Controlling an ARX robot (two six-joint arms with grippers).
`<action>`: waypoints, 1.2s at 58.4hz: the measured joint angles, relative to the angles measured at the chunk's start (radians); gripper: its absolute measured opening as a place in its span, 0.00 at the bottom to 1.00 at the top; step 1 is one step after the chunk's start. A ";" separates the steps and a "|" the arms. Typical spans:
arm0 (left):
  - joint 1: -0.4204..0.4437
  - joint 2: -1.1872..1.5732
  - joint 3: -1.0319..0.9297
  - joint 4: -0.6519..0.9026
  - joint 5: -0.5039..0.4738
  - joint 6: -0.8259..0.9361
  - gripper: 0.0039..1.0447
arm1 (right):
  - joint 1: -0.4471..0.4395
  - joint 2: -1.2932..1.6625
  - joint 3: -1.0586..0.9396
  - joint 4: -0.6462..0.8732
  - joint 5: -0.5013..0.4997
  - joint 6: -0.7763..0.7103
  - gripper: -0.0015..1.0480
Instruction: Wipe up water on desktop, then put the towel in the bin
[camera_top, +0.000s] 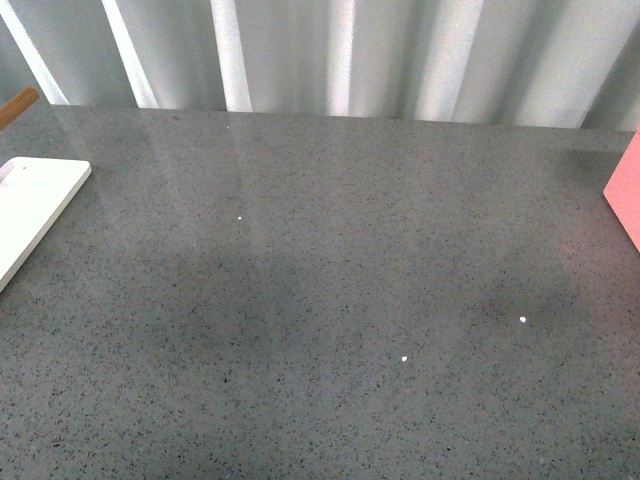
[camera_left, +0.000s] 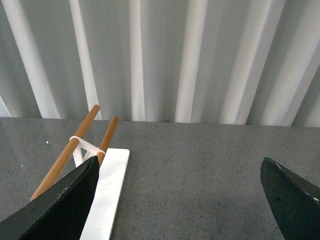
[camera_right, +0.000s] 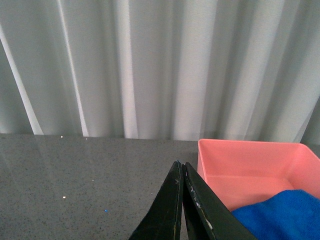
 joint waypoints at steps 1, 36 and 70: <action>0.000 0.000 0.000 0.000 0.000 0.000 0.94 | 0.000 -0.008 0.000 -0.007 0.000 0.000 0.03; 0.000 0.000 0.000 0.000 0.000 0.000 0.94 | 0.000 -0.309 0.000 -0.311 0.004 0.006 0.03; 0.000 0.000 0.000 0.000 0.000 0.000 0.94 | 0.000 -0.311 0.000 -0.317 0.004 0.008 0.79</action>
